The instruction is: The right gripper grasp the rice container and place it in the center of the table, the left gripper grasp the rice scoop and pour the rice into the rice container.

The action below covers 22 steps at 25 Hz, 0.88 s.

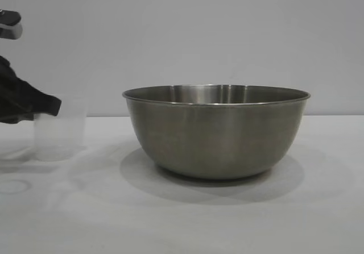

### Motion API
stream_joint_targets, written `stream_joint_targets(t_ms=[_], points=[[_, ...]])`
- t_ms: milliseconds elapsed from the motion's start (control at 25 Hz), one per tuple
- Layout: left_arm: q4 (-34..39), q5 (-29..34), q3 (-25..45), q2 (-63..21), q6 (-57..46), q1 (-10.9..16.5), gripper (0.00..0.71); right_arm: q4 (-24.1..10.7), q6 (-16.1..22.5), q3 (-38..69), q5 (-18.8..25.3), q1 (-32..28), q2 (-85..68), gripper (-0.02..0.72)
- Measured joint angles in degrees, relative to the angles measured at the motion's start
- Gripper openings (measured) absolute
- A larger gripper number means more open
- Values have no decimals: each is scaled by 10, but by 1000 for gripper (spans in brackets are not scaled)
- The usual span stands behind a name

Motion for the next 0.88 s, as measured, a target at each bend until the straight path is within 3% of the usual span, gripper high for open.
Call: stream_joint_targets(t_ms=[400, 600, 640, 760, 880], points=[[0, 7, 15, -133, -13, 0, 211, 0, 0, 0, 0, 0, 0, 319], [-20, 60, 43, -237, -25, 0, 211, 0, 0, 0, 0, 0, 0, 319], [-24, 73, 47, -259, -18, 3, 165, 0, 0, 0, 0, 0, 0, 319], [-25, 113, 49, -315, 7, 30, 133, 0, 0, 0, 0, 0, 0, 319], [16, 168, 49, -358, -20, 79, 133, 0, 0, 0, 0, 0, 0, 319]])
